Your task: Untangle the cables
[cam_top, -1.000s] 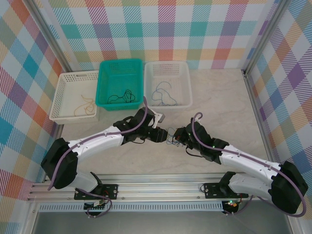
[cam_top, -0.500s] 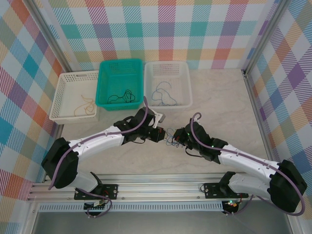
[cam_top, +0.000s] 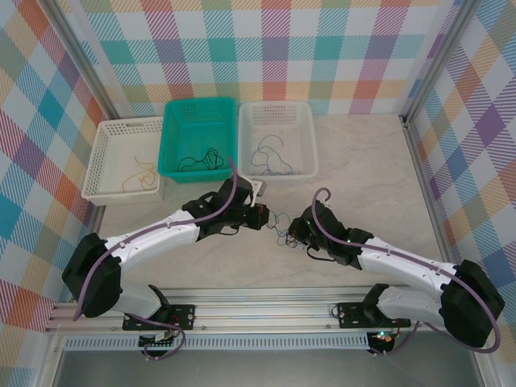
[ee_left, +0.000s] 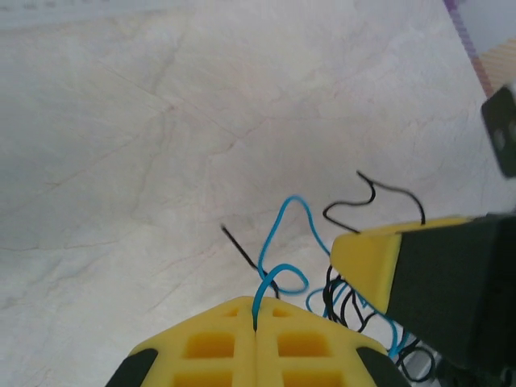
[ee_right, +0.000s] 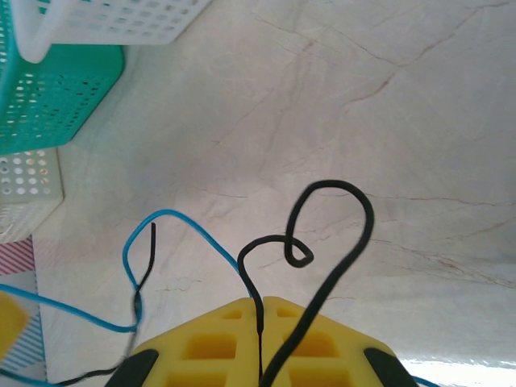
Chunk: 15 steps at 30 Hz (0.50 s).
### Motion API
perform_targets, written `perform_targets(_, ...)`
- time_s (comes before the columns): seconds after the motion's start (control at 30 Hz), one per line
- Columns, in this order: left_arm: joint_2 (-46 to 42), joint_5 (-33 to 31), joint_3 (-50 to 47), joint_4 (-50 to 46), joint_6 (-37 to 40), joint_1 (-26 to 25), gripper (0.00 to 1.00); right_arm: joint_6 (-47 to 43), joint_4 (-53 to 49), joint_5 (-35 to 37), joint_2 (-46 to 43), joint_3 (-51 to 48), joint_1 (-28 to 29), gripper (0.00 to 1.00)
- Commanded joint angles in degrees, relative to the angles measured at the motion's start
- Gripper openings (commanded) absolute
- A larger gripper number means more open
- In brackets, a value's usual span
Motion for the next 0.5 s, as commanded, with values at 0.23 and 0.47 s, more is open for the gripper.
perform_targets(0.23,-5.4,-6.8,-8.1,9.2,-9.4,-0.9,0.00,-3.3,-5.4,1.0,0.3,-0.8,0.2,0.40)
perform_targets(0.47,-4.4,-5.1,-9.4,10.9,-11.4,-0.9,0.00,-16.0,-12.5,0.6,4.1,3.0,0.2,0.80)
